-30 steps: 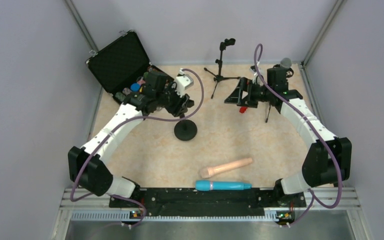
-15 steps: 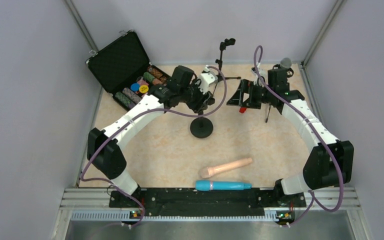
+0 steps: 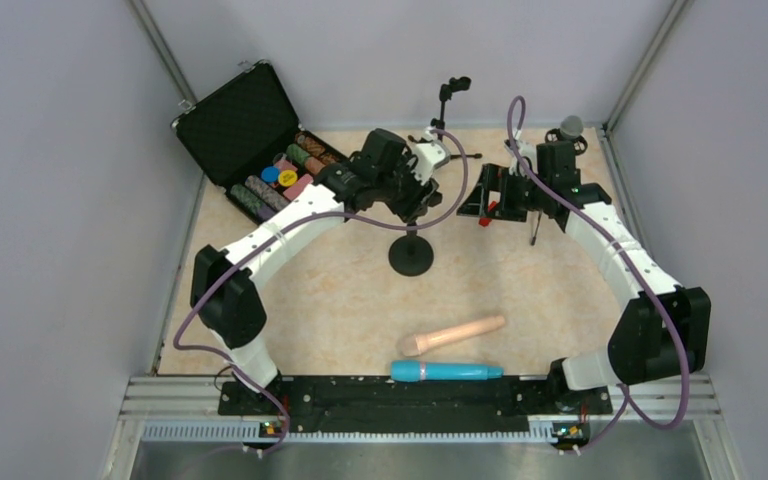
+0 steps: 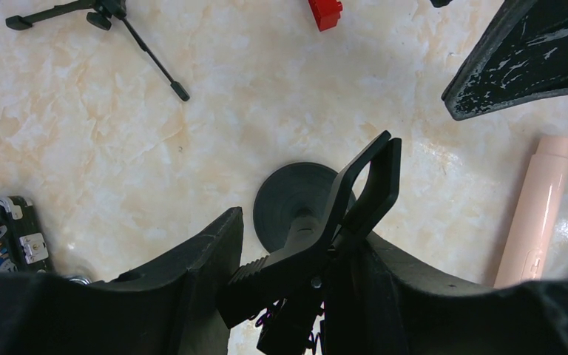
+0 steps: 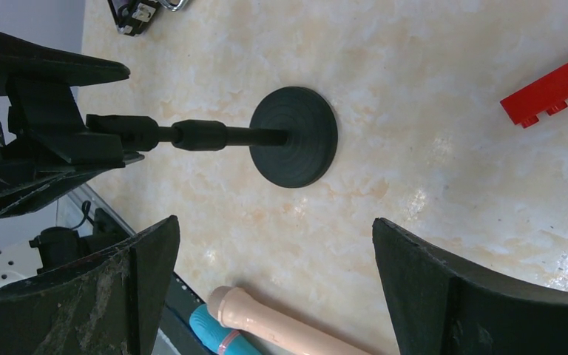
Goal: Attach the microphones to the stand
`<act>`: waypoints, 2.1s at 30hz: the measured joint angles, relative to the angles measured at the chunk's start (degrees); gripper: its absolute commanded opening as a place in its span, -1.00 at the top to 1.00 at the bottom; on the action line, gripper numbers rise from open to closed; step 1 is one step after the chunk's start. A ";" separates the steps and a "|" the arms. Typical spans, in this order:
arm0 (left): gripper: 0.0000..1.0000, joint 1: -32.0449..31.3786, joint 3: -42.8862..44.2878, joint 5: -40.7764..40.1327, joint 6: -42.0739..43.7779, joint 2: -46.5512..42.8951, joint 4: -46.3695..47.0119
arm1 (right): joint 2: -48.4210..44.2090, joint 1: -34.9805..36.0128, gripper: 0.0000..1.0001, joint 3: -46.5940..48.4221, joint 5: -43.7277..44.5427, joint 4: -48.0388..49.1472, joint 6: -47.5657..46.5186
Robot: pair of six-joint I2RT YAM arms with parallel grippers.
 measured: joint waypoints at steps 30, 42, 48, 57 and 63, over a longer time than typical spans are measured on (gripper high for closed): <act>-0.98 -1.16 -4.28 3.13 -0.74 -8.22 9.90 | 0.31 0.00 -0.98 0.00 -0.66 0.00 -0.20; -0.97 -0.70 -8.46 6.03 -10.23 -17.73 18.32 | 0.07 0.00 -0.98 -1.53 -0.90 0.07 -0.81; -0.97 0.42 -16.11 6.10 -18.45 -22.16 21.81 | -3.96 0.00 -0.98 -4.96 -0.61 0.07 -0.83; -0.95 1.53 -29.16 3.74 -32.44 -26.60 23.80 | -18.14 0.00 -0.98 -14.34 0.68 4.17 0.02; -0.93 1.53 -36.13 1.11 -41.51 -30.16 23.26 | -27.80 0.04 -0.98 -19.96 1.44 5.25 0.74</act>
